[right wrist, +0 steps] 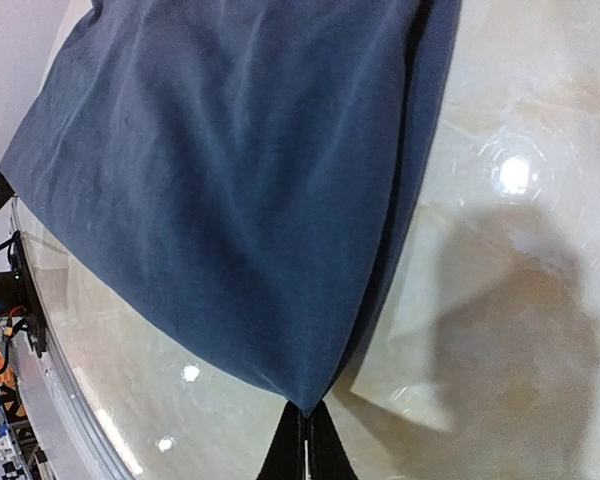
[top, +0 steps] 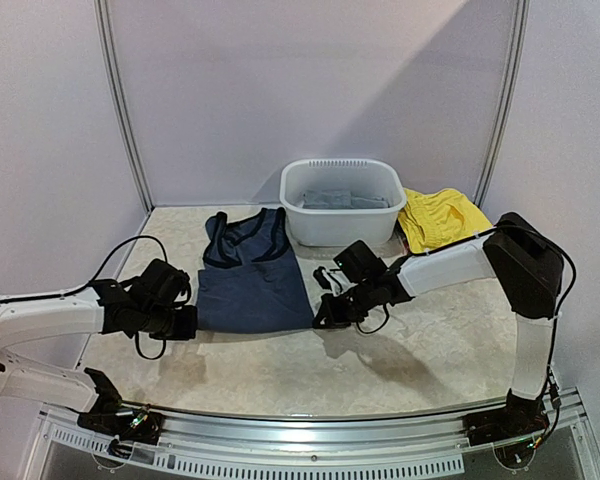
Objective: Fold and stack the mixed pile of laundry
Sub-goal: Pick up the 2/3-rectangle-folded tank top from the center of the board.
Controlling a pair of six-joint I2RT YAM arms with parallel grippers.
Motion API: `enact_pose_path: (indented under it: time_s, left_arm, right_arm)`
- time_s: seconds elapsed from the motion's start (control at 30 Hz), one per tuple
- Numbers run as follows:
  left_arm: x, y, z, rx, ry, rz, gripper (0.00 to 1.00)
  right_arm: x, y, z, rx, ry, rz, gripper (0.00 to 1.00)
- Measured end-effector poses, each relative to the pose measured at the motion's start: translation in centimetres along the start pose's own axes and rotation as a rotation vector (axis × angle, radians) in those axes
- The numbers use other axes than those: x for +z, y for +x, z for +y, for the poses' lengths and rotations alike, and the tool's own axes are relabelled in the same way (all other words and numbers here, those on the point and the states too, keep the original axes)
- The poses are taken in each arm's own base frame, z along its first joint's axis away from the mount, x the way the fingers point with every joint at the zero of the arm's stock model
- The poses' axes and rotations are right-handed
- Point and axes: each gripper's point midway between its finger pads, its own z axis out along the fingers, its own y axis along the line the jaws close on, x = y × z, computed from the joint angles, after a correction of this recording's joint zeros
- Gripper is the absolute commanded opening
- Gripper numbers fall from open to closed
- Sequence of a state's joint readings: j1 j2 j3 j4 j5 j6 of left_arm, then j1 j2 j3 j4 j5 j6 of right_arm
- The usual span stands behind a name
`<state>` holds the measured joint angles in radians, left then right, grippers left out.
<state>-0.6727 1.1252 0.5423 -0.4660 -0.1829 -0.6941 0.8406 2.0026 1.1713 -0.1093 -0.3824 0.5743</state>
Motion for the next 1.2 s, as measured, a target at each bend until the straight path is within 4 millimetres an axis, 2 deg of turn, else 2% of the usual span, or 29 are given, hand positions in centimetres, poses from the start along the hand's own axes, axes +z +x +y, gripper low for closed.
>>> enact_pose_path:
  time_s: [0.2, 0.63, 0.8, 0.93, 1.2]
  left_arm:
    - [-2.5, 0.8, -1.2, 0.031, 0.038, -0.008, 0.00]
    - [-7.6, 3.5, -2.1, 0.058, 0.120, 0.012, 0.00]
    - [-9.4, 4.1, -2.4, 0.062, 0.163, 0.017, 0.00]
    - [-10.9, 4.0, -2.5, 0.051, 0.204, 0.000, 0.00]
    - [-12.6, 3.1, -3.4, 0.046, 0.253, -0.029, 0.00]
  right_arm:
    - [-2.0, 0.6, 2.9, -0.049, -0.023, -0.013, 0.00]
    - [-7.3, 4.0, 8.6, -0.164, 0.013, -0.063, 0.00]
    - [-9.1, 5.3, 9.7, -0.181, 0.045, -0.087, 0.00]
    - [-10.3, 5.7, 10.2, -0.184, 0.063, -0.111, 0.00]
    - [-11.7, 5.8, 9.5, -0.173, 0.133, -0.133, 0.00]
